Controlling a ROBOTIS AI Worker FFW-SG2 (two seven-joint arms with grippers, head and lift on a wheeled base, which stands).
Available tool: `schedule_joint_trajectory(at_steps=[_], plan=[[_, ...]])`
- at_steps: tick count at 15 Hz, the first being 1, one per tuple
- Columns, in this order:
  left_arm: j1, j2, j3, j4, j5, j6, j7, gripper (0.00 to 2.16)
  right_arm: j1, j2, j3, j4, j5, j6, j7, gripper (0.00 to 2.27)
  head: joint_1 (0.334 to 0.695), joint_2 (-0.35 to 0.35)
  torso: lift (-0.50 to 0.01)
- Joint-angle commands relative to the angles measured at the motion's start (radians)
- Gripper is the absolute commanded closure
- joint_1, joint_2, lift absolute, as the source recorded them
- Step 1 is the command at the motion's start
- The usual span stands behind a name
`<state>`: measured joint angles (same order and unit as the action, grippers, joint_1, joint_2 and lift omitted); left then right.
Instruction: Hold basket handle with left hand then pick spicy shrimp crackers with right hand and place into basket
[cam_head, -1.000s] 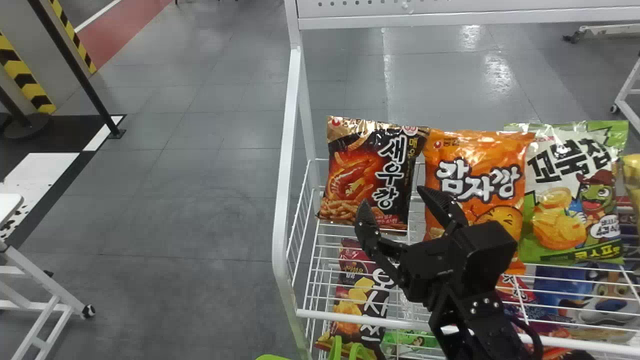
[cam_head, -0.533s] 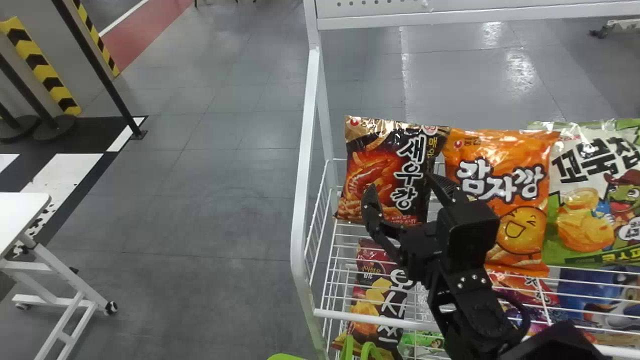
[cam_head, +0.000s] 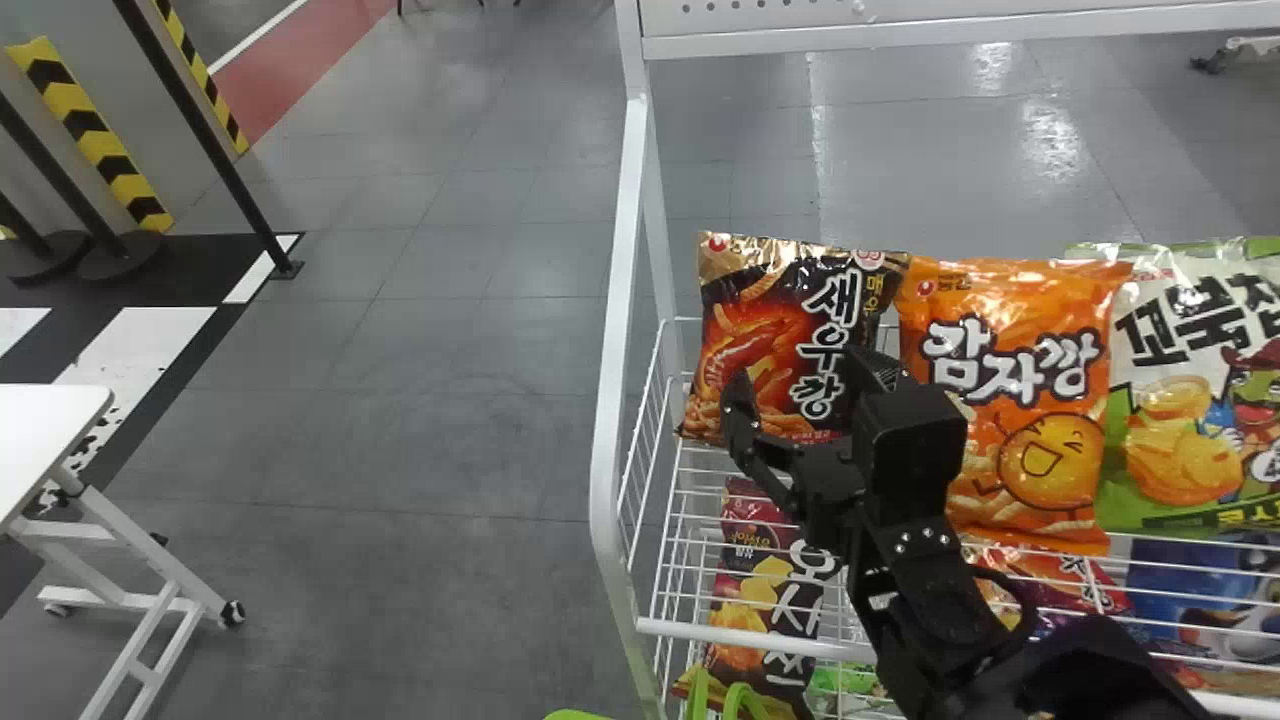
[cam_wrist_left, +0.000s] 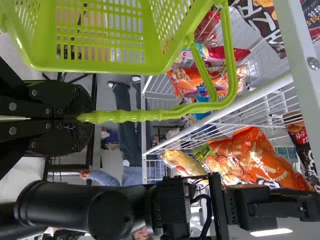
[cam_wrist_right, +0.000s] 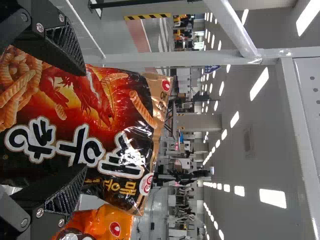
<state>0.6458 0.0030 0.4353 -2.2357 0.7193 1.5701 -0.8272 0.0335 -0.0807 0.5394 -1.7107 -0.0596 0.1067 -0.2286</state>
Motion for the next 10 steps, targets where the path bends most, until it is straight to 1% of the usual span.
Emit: schedule_joint_trajectory(at_steps=[1,7,10], plan=[[0.000,-0.006,0.005,0.008,0.000,0.001,-0.006,1.90,-0.014,0.009,0.002,0.022,0.001,0.000,0.000,0.18,0.695,0.203,-0.037],[0.000,-0.006,0.010,0.019,0.002,0.001,-0.015,1.90,-0.060,0.035,0.008,0.088,0.014,0.000,0.000,0.18,0.695,0.220,-0.037],[0.000,-0.006,0.011,0.022,0.002,0.001,-0.013,1.90,-0.069,0.036,0.008,0.109,0.009,0.000,0.000,0.19,0.695,0.222,-0.037]])
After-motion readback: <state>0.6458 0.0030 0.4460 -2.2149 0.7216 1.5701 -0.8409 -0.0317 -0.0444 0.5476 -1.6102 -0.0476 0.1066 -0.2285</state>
